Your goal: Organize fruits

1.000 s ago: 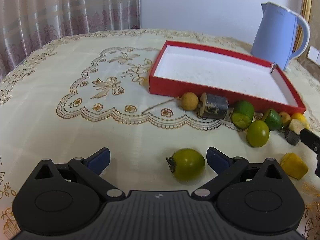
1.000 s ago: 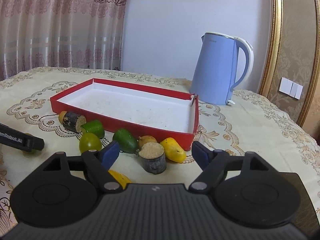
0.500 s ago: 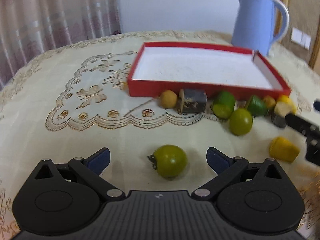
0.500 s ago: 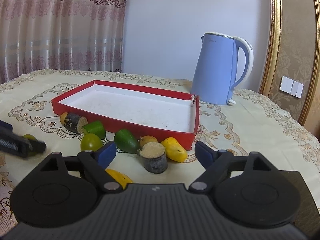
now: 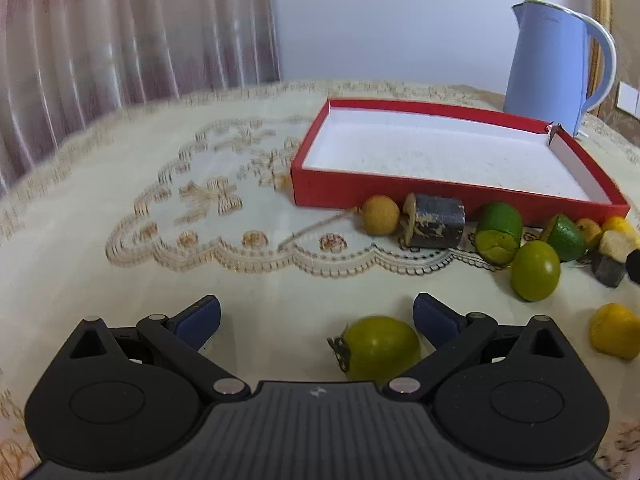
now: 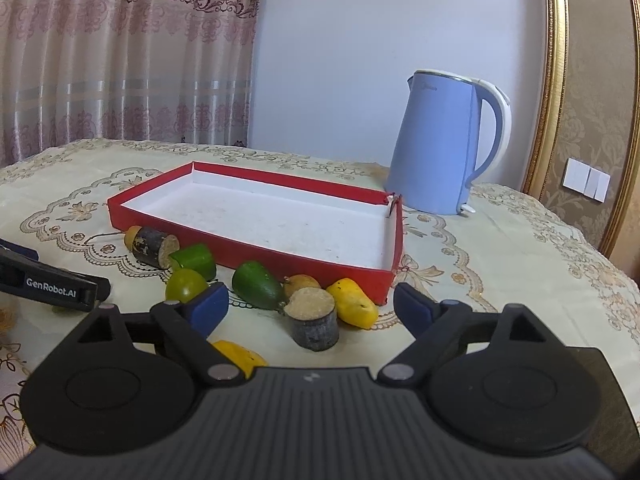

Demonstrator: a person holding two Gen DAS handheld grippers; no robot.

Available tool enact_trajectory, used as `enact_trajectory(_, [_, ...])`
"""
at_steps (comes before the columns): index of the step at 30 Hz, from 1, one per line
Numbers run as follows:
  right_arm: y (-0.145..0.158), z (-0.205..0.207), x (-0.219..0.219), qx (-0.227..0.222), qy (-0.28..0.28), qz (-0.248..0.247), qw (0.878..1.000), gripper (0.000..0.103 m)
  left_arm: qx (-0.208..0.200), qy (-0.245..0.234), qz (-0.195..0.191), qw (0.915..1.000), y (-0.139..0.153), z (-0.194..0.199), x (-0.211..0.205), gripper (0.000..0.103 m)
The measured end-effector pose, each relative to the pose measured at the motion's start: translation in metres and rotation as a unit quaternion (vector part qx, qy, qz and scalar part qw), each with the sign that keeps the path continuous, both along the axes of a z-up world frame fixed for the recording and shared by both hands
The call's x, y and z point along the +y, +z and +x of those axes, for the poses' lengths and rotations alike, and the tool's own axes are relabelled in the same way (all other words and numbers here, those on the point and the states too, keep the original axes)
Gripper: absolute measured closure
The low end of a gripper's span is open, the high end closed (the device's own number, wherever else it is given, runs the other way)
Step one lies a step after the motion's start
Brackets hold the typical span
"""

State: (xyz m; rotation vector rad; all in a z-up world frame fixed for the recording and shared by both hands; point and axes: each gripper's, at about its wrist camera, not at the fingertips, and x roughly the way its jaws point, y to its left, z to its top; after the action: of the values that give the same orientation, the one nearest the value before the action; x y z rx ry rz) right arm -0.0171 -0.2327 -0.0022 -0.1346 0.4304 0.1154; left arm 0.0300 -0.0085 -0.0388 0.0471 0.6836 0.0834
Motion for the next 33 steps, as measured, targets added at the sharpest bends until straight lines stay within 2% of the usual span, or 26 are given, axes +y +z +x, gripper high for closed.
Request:
enact_trajectory(1, [0.000,0.000,0.000,0.000,0.000,-0.001,1.000,0.012,-0.007,-0.001,0.001,1.0000,-0.001,0.001,0.000,0.000])
enact_trajectory(4, [0.000,0.000,0.001,-0.001,0.004,0.000,1.000,0.012,-0.005,-0.004,-0.038,0.9992,-0.003,0.003,0.013,0.000])
enact_trajectory(5, [-0.001,0.000,0.001,-0.001,0.004,0.000,1.000,0.012,-0.006,-0.005,-0.040,0.9992,-0.003,0.003,0.014,0.000])
enact_trajectory(7, [-0.002,0.000,0.001,0.000,0.006,0.000,1.000,0.011,-0.004,-0.005,-0.027,0.9996,-0.004,0.004,0.010,0.000])
enact_trajectory(33, [0.002,-0.006,-0.002,-0.014,0.002,0.013,1.000,0.006,-0.003,-0.007,-0.032,0.9994,-0.004,0.004,0.012,0.000])
